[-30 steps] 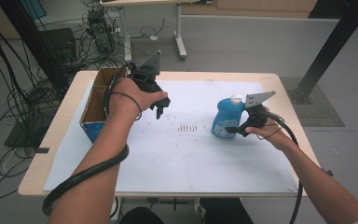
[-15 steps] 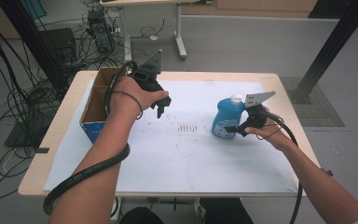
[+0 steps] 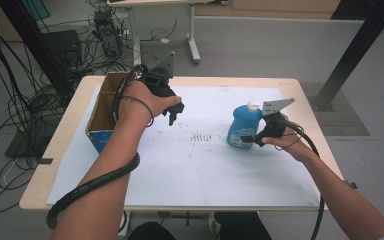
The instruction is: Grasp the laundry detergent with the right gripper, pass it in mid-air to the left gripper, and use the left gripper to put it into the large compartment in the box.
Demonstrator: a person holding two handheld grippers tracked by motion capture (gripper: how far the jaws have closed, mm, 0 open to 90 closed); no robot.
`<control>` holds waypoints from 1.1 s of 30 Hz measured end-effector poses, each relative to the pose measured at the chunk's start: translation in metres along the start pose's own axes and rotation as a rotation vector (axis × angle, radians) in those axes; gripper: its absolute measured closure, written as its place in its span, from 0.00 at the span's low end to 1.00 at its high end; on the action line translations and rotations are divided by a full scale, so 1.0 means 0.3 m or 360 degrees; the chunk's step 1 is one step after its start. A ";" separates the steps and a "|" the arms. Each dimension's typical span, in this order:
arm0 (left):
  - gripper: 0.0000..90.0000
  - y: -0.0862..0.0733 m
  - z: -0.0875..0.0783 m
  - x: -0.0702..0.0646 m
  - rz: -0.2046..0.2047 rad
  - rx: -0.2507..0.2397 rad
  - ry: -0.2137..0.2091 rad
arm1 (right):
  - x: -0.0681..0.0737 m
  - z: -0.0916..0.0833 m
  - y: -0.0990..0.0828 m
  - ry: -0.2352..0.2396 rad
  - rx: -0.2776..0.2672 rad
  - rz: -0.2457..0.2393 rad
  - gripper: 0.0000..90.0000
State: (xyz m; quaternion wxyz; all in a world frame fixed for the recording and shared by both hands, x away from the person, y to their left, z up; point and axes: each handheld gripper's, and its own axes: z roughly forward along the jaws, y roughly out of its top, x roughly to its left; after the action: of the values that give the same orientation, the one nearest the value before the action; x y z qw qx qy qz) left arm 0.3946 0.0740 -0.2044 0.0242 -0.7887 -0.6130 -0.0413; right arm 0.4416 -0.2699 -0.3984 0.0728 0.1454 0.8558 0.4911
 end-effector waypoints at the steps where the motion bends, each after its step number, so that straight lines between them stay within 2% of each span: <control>1: 0.07 0.000 0.000 0.000 0.0002 0.0004 0.0000 | 0.000 0.000 0.000 0.0001 0.0000 0.0001 0.01; 33: 0.07 0.009 -0.005 0.004 0.0012 0.0001 0.0002 | 0.002 0.014 0.004 -0.0015 -0.0007 -0.0015 0.02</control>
State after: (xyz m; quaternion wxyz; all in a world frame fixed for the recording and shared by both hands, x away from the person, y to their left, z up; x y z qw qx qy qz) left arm 0.3974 0.0745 -0.2027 0.0250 -0.7910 -0.6099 -0.0416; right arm 0.4425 -0.2658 -0.3994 0.0795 0.1434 0.8551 0.4918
